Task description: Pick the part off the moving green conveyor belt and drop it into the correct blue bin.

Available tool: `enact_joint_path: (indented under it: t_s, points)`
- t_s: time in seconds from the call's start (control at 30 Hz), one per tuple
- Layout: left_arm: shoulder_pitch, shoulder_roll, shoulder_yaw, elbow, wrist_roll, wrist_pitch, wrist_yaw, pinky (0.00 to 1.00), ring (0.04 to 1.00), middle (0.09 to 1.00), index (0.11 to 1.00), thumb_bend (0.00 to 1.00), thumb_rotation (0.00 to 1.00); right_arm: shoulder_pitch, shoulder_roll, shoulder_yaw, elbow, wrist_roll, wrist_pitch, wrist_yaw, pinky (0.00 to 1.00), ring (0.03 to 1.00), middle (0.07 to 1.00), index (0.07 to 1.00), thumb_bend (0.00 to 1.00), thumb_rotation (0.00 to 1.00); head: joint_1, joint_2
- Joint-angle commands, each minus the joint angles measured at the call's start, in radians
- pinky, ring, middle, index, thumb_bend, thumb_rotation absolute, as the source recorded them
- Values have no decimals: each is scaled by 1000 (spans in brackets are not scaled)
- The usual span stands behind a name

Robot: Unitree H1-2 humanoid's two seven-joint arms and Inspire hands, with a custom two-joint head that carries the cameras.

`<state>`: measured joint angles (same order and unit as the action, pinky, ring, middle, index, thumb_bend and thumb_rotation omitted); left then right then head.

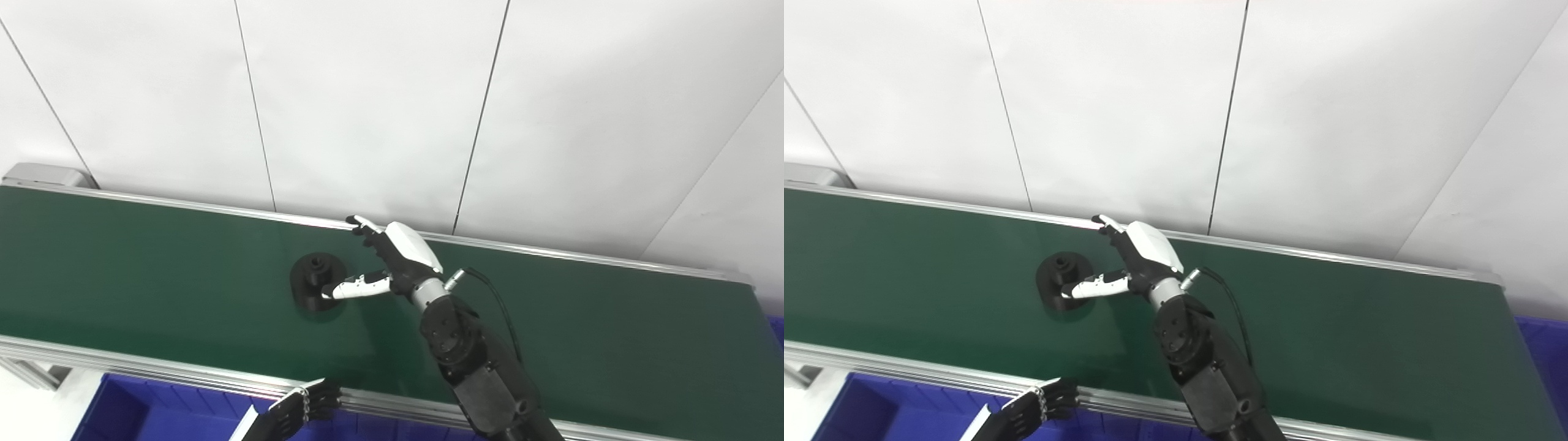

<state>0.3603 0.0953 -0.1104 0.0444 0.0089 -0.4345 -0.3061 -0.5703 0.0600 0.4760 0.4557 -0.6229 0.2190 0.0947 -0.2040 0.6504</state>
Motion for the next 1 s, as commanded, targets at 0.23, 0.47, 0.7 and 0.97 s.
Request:
enact_joint_path:
  t_s: [0.23,0.47,0.7,0.97]
  points:
    - [5,31,-47,-48,5,-35,47,741,791,814,813,669,557,-112,34,76,101,-56,-19,-13,830,876,914,953,939,457,15,8]
    - [10,32,-64,-54,4,-35,71,733,789,812,808,671,556,-140,34,139,205,-102,-37,-21,847,865,909,951,971,375,22,12]
    - [11,43,-87,-56,14,-35,104,727,790,813,809,674,564,-105,28,170,227,-133,-33,-86,565,705,749,814,770,17,24,20]
    - [12,63,-112,-67,30,-35,145,728,787,814,811,666,560,-87,-2,202,208,-189,-40,-173,379,473,520,473,527,0,19,26]
